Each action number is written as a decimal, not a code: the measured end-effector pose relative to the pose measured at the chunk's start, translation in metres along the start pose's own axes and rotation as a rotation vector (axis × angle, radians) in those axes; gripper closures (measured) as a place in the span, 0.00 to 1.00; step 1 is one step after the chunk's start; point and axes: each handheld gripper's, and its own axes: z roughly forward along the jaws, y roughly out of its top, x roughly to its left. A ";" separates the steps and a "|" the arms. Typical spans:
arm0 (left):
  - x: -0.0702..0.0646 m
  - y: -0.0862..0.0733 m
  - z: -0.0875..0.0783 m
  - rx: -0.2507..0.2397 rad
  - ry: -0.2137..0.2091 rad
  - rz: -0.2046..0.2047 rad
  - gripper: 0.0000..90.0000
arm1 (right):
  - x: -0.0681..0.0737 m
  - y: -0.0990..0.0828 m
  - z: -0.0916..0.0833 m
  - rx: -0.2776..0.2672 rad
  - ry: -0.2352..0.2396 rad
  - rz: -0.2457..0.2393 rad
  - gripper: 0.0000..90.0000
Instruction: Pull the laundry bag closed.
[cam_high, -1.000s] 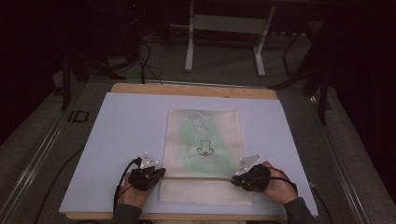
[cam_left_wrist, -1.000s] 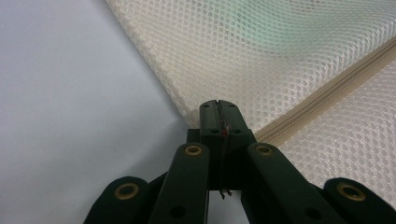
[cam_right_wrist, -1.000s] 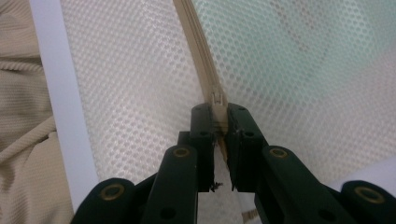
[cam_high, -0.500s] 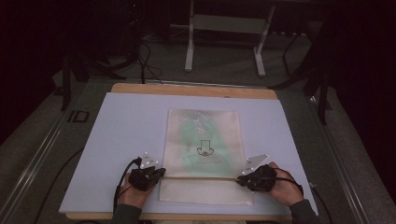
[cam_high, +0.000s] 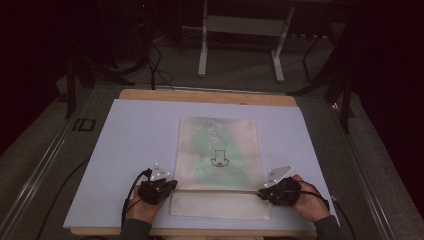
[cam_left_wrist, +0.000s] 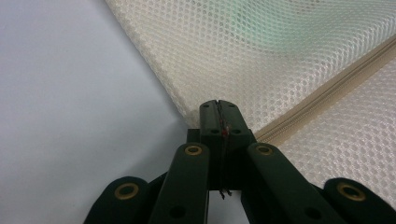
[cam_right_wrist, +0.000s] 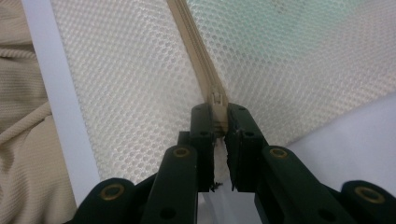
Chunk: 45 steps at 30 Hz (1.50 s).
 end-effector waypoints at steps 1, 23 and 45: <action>0.000 0.000 0.000 0.001 0.000 0.001 0.99 | 0.000 -0.001 -0.001 -0.001 -0.001 0.002 0.91; -0.001 0.000 0.000 0.000 0.003 0.002 0.99 | -0.004 -0.013 -0.003 -0.001 0.006 0.037 0.91; 0.002 -0.001 -0.001 -0.009 -0.023 -0.005 0.97 | -0.007 -0.020 -0.002 -0.065 -0.009 0.083 0.68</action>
